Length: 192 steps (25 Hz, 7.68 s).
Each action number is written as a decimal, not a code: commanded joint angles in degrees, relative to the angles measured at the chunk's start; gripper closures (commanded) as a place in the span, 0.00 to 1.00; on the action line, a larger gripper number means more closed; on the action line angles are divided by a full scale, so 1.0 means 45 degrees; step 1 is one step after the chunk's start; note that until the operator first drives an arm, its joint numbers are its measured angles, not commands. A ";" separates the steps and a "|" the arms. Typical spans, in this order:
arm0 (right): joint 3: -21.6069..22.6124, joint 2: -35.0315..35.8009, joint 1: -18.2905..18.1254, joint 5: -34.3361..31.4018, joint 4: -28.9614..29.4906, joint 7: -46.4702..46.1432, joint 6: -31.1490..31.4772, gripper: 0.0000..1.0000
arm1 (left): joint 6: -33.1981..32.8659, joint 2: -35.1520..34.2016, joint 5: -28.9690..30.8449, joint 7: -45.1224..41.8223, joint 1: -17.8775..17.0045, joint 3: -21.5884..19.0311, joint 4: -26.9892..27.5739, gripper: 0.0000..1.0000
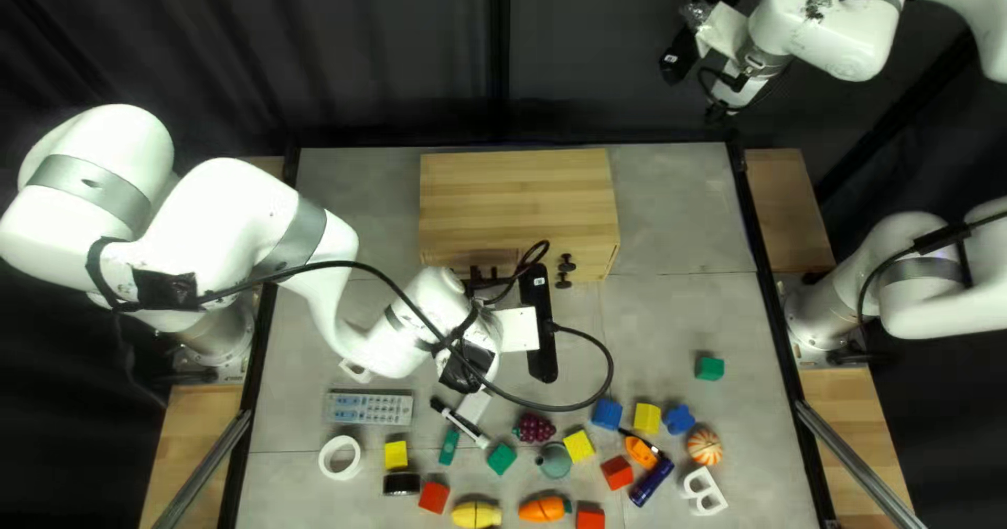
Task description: Open drawers and place objects into drawer and close
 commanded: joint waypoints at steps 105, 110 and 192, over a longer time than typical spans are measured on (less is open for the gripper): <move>0.0000 0.0000 0.0000 0.0000 0.0000 0.0000 0.0000 0.00 | 0.0391 0.0560 -0.1530 0.1749 -0.0129 -0.0534 0.1077 0.00; 0.0000 0.0000 0.0000 0.0000 0.0000 0.0000 0.0000 0.00 | 0.0616 0.0508 -0.1317 0.1571 -0.0136 -0.0406 0.1015 0.00; 0.0000 0.0000 0.0000 0.0000 0.0000 0.0000 0.0000 0.00 | -0.1681 -0.0592 -0.2081 0.1160 0.0865 0.0022 -0.0582 0.00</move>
